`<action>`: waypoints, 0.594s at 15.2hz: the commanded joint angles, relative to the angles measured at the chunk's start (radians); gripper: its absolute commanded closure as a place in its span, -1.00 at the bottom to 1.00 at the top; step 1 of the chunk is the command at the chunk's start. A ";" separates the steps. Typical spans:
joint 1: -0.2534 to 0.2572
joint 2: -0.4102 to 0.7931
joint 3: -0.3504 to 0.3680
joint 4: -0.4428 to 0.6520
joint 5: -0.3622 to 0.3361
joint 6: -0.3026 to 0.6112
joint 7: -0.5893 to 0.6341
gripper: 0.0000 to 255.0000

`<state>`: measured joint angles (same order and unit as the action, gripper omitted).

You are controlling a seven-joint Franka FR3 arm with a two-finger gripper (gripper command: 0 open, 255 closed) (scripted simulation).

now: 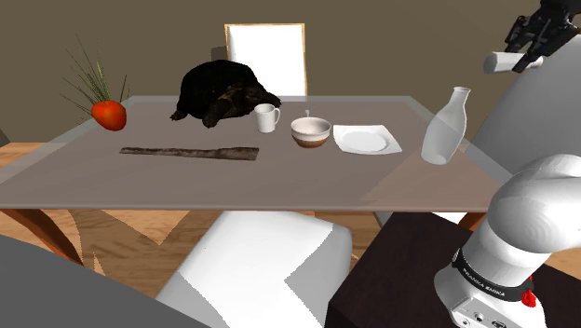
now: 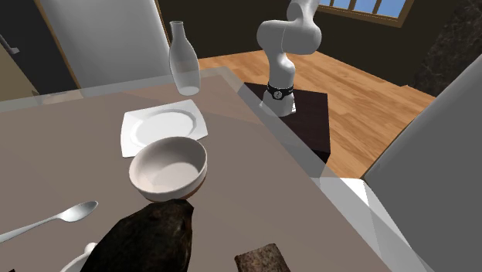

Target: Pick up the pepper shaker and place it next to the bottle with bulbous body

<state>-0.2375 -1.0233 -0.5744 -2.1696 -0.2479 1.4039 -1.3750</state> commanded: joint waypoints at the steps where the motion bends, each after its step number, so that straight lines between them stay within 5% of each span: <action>1: -0.004 -0.003 -0.041 0.034 -0.032 -0.029 -0.047 1.00; 9: -0.014 -0.021 -0.169 0.145 -0.137 -0.114 -0.200 1.00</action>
<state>-0.2489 -1.0383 -0.7307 -2.0235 -0.3728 1.2901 -1.5621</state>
